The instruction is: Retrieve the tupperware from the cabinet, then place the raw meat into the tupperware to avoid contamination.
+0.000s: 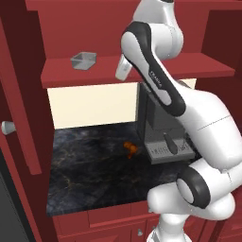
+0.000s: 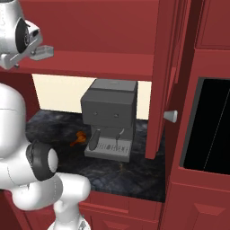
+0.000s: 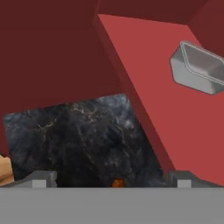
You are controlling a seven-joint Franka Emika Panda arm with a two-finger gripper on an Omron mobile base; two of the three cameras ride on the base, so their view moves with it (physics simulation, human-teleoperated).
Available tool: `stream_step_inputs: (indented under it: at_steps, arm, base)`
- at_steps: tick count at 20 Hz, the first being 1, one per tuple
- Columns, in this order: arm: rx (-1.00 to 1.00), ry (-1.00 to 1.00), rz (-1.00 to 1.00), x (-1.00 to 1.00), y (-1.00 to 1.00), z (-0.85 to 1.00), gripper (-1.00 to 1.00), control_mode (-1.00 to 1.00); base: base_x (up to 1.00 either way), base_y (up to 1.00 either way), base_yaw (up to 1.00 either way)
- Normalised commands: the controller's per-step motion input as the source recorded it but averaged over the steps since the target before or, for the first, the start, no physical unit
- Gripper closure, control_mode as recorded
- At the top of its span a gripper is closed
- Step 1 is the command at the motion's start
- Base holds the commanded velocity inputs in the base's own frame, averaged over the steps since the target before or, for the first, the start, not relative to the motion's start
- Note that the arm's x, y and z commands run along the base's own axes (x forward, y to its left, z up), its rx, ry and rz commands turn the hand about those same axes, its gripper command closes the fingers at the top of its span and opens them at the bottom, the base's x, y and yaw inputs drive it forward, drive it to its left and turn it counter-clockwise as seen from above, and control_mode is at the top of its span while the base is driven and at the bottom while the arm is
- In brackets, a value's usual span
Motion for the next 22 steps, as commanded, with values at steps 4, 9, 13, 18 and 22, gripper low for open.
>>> stream_step_inputs:
  at_steps: [4, 9, 13, 18, 22]
  arm:
    - [-0.09, -0.03, -0.17, 0.36, 0.26, -0.02, -1.00, -1.00]
    - [-0.10, -0.06, -0.13, 0.24, 0.36, -0.03, -1.00, -1.00]
    - [-0.05, 0.00, -0.05, 0.02, 0.27, -0.16, -1.00, -1.00]
    - [-0.04, -0.01, -0.03, 0.18, 0.13, -0.07, -1.00, -1.00]
    - [-0.06, 0.00, -0.02, 0.28, 0.15, -0.01, -1.00, -1.00]
  base:
    - [0.00, 0.00, 0.00]
    - [0.00, 0.00, 0.00]
    - [0.00, 0.00, 0.00]
    - [0.00, 0.00, 0.00]
    - [0.00, 0.00, 0.00]
